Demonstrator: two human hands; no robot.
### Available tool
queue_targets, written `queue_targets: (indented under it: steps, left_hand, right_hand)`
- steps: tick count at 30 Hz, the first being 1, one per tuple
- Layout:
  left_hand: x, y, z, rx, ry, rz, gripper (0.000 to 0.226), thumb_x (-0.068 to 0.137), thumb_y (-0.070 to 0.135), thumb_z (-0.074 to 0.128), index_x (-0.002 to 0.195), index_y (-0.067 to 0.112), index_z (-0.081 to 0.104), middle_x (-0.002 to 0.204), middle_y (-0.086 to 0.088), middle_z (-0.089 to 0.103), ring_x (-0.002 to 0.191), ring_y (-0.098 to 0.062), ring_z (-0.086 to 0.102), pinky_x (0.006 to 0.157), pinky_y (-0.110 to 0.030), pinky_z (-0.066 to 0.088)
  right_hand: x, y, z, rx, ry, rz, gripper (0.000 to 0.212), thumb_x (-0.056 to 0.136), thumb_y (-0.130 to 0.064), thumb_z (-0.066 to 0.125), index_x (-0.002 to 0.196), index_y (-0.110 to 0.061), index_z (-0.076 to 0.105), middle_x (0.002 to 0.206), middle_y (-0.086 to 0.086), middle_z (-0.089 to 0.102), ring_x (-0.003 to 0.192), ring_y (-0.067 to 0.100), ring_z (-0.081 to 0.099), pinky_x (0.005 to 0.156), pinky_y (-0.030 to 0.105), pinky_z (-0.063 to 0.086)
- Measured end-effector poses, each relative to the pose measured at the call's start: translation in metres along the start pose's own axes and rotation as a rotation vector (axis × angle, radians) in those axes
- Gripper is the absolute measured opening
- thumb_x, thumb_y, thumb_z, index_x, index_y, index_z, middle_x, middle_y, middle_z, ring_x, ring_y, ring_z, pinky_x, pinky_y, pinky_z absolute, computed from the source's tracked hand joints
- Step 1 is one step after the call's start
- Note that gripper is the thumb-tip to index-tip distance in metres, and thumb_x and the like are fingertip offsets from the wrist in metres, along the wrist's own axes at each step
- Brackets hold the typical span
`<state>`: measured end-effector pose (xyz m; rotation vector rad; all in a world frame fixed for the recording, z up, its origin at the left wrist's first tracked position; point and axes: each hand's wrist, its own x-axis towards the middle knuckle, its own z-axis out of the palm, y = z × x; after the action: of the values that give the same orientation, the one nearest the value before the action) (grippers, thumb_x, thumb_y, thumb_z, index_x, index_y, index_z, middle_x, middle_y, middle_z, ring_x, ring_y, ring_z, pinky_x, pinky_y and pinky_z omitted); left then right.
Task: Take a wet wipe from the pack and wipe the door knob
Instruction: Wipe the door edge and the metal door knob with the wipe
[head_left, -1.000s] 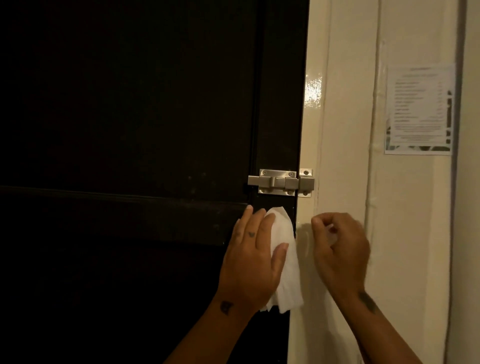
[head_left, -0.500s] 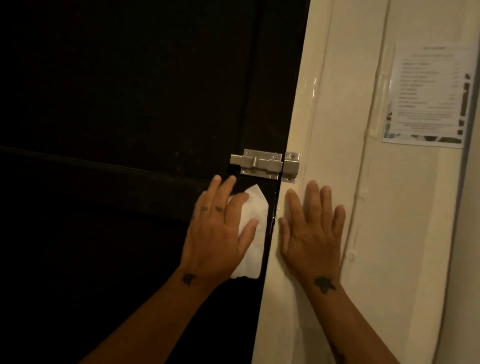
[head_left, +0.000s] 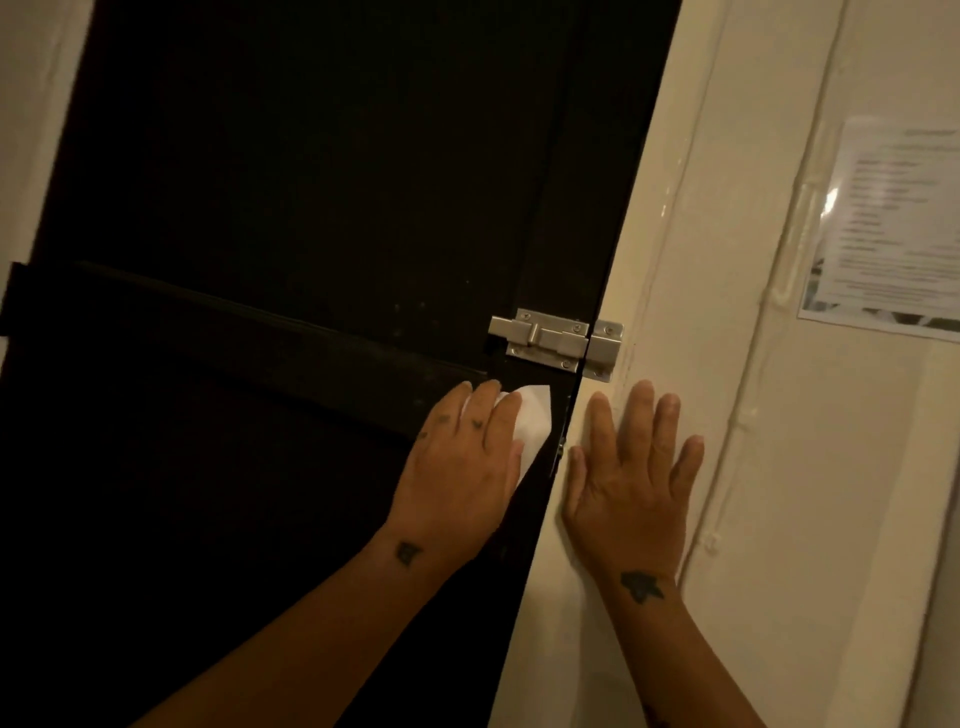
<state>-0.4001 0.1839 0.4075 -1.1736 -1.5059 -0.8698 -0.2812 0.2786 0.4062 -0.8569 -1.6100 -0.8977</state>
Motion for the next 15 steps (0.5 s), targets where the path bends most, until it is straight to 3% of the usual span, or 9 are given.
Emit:
queue_targets:
  steps: [4,6,11,15]
  left_hand:
    - [0.014,-0.003,-0.007,-0.069,-0.045,-0.009,0.032,0.082,0.035,0.04,0.09,0.013,0.062,0.084,-0.008,0.067,0.073,-0.021,0.065,0.063,-0.03,0.055]
    - [0.012,-0.002,-0.008,-0.102,-0.049,-0.04,0.028,0.078,0.035,0.049,0.09,0.013,0.061,0.085,-0.009,0.066,0.072,-0.022,0.063,0.058,-0.031,0.054]
    - [0.001,0.001,-0.007,-0.029,-0.051,0.013,0.032,0.074,0.029,0.054,0.102,0.014,0.054,0.106,-0.011,0.065,0.095,-0.029,0.062,0.078,-0.037,0.054]
    - [0.013,-0.012,-0.021,-0.158,-0.164,0.121,0.024,0.08,0.027,0.052,0.098,0.013,0.059,0.099,-0.007,0.063,0.089,-0.022,0.059,0.07,-0.03,0.051]
  right_hand:
    - [0.0,0.0,0.001,0.017,0.0,-0.004,0.054,0.094,-0.039,0.016,0.14,-0.013,0.029,0.147,0.021,0.023,0.137,0.036,0.011,0.11,0.051,0.001]
    - [0.001,0.001,0.001,0.021,0.003,-0.005,0.054,0.094,-0.039,0.017,0.14,-0.013,0.029,0.147,0.022,0.026,0.137,0.036,0.011,0.11,0.051,0.001]
    - [0.001,0.001,0.001,0.023,0.014,-0.016,0.054,0.092,-0.037,0.021,0.139,-0.012,0.031,0.146,0.023,0.027,0.136,0.037,0.012,0.11,0.051,0.001]
    - [0.002,0.002,0.0,0.027,0.017,-0.025,0.055,0.092,-0.037,0.023,0.139,-0.011,0.032,0.146,0.024,0.026,0.136,0.038,0.012,0.11,0.052,0.003]
